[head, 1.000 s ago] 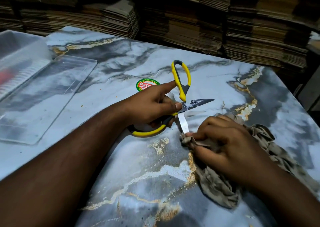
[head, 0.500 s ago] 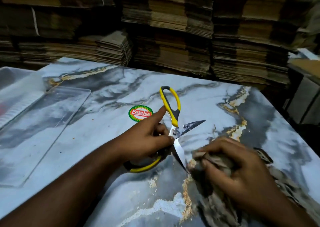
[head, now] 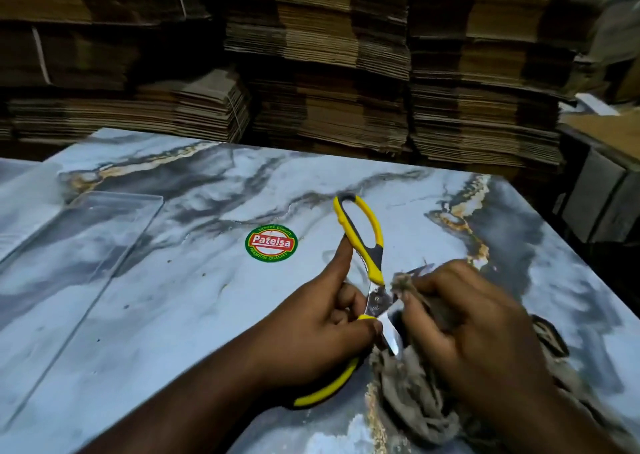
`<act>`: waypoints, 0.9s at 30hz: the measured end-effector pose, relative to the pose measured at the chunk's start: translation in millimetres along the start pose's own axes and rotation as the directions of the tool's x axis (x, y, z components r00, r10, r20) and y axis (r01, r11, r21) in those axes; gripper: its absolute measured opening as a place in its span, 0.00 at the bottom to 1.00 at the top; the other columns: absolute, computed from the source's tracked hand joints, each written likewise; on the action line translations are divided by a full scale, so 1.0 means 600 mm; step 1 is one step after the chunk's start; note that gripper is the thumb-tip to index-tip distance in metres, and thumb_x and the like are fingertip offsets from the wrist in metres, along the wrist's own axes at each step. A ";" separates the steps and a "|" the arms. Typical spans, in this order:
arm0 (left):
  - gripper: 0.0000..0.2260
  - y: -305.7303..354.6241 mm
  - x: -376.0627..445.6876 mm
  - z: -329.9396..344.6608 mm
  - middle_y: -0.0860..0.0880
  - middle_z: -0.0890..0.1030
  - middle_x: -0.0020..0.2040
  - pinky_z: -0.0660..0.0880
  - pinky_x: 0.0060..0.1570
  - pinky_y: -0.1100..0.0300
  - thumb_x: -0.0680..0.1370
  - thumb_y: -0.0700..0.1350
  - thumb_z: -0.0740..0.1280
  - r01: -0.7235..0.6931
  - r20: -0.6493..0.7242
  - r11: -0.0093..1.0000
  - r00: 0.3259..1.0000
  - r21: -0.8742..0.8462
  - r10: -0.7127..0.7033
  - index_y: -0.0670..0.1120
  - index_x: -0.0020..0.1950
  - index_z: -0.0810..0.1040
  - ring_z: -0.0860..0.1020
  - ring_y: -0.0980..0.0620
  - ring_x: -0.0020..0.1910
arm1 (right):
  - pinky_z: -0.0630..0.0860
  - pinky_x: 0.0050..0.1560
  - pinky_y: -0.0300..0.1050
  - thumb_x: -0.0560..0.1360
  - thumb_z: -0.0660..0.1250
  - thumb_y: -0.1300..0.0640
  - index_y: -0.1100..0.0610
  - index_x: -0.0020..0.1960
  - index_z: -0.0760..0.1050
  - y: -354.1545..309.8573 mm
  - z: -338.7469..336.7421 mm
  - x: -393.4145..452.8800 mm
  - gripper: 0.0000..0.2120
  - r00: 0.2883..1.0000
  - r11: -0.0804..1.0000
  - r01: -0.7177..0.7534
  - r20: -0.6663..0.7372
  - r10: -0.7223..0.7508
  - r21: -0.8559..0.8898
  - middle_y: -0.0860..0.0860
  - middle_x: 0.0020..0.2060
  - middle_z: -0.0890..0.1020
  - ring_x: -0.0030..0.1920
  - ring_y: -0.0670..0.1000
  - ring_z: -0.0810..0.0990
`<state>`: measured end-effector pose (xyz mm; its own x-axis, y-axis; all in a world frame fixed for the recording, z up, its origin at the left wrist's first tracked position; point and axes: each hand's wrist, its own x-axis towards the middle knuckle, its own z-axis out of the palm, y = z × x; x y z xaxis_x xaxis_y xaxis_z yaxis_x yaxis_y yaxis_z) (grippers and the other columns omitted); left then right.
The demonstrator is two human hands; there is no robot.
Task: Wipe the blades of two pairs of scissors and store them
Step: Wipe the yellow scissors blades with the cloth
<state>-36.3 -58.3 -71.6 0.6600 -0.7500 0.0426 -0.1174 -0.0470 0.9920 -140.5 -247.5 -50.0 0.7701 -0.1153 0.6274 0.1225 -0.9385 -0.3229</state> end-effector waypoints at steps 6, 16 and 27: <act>0.47 0.019 -0.007 -0.005 0.44 0.87 0.42 0.82 0.56 0.40 0.80 0.38 0.71 0.036 0.017 0.998 0.999 -0.055 -0.035 0.76 0.79 0.46 0.87 0.42 0.45 | 0.74 0.45 0.38 0.77 0.73 0.55 0.53 0.46 0.82 -0.002 -0.011 -0.003 0.03 0.990 0.986 -0.063 -0.112 0.081 0.157 0.45 0.42 0.82 0.45 0.42 0.81; 0.45 0.006 -0.008 0.002 0.48 0.83 0.40 0.79 0.49 0.53 0.79 0.45 0.69 -0.004 0.066 0.995 0.998 -0.100 0.010 0.72 0.81 0.42 0.84 0.48 0.44 | 0.75 0.40 0.50 0.77 0.73 0.54 0.53 0.45 0.81 -0.017 0.011 0.005 0.03 1.000 0.993 0.015 0.003 -0.015 0.120 0.45 0.39 0.78 0.40 0.48 0.79; 0.39 -0.009 -0.010 0.001 0.58 0.84 0.50 0.76 0.57 0.50 0.81 0.57 0.65 -0.105 0.110 0.988 0.990 0.117 0.092 0.76 0.79 0.39 0.83 0.53 0.50 | 0.75 0.39 0.53 0.80 0.71 0.56 0.57 0.47 0.81 -0.012 0.028 -0.007 0.05 0.985 0.985 0.170 0.007 -0.170 0.041 0.50 0.38 0.78 0.38 0.54 0.78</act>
<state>-40.3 -54.0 -77.2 0.5605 -0.8193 0.1203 -0.2722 -0.0451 0.9612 -134.0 -234.8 -62.1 0.7423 0.0486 0.6683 0.2774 -0.9302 -0.2404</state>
